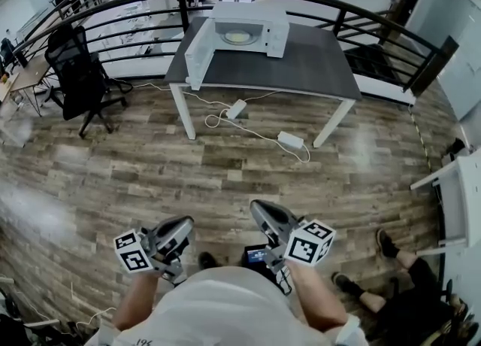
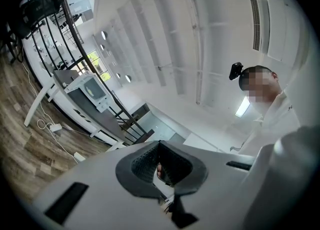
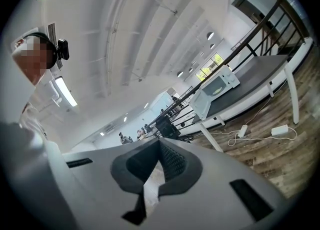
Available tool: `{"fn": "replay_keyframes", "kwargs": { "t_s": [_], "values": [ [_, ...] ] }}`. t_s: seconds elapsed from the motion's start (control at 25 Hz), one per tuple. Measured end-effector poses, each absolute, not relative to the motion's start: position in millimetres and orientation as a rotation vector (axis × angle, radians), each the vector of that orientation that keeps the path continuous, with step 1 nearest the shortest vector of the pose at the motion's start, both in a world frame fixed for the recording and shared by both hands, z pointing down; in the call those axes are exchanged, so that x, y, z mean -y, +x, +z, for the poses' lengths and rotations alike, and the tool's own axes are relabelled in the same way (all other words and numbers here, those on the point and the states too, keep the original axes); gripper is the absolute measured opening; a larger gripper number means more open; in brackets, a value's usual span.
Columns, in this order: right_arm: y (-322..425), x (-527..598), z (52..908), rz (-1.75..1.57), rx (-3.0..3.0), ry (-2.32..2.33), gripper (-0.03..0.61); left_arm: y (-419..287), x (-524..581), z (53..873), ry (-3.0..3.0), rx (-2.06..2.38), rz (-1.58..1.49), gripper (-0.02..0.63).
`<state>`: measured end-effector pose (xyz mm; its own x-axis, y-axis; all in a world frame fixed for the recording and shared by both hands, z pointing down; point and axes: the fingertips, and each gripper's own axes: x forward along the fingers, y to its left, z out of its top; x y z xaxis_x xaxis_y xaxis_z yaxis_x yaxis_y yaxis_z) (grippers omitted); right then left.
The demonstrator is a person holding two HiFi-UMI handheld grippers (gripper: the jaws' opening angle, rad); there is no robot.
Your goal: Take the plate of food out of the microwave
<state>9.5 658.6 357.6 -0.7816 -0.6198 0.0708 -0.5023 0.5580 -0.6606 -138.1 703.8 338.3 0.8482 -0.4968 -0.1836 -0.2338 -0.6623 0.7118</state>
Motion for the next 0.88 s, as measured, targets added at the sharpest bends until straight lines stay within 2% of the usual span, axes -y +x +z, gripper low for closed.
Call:
{"fn": "replay_keyframes", "kwargs": {
  "t_s": [0.88],
  "values": [
    [38,-646,368,-0.989,-2.581,-1.126,-0.011,-134,-685,350,2.300,0.622,-0.437,0.005]
  ]
}}
